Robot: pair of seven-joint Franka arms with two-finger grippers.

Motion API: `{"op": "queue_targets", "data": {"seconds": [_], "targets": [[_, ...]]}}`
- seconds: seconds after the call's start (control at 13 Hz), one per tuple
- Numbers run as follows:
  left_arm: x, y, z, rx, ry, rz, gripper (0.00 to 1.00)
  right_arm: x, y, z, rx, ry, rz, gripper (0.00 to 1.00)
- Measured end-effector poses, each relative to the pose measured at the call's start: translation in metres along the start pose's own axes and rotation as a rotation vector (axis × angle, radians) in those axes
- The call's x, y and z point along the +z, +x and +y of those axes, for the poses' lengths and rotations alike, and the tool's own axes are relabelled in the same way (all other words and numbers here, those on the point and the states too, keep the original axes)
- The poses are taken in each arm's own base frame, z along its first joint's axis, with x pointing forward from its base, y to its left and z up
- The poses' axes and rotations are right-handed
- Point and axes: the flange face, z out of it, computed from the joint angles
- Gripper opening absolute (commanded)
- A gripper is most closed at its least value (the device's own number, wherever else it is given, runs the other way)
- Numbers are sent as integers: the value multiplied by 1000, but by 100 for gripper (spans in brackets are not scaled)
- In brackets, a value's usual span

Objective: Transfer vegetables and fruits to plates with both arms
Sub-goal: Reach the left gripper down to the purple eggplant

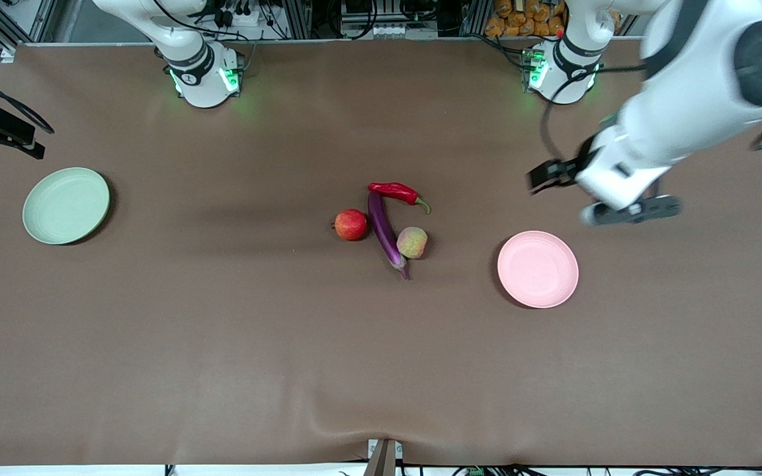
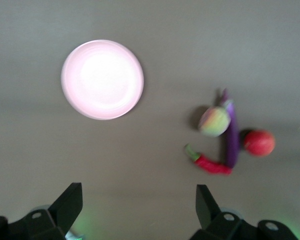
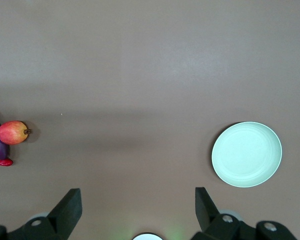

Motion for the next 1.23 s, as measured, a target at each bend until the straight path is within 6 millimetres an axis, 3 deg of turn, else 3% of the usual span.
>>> {"op": "queue_targets", "data": {"seconds": [0.46,0.69,0.85,1.08,1.23], "targets": [[81,8,102,-187,-110,110,100,3,0,1,2,1,-8,100],[134,20,145,-265,-217,187,100,5,0,2,4,2,-13,100],[172,28,160,-282,-257,218,100,6,0,2,4,2,-14,100],[223,45,166,-294,-290,250,100,8,-2,3,5,3,-18,100],[262,42,176,-261,-263,268,100,13,-8,3,5,5,-14,100]]}}
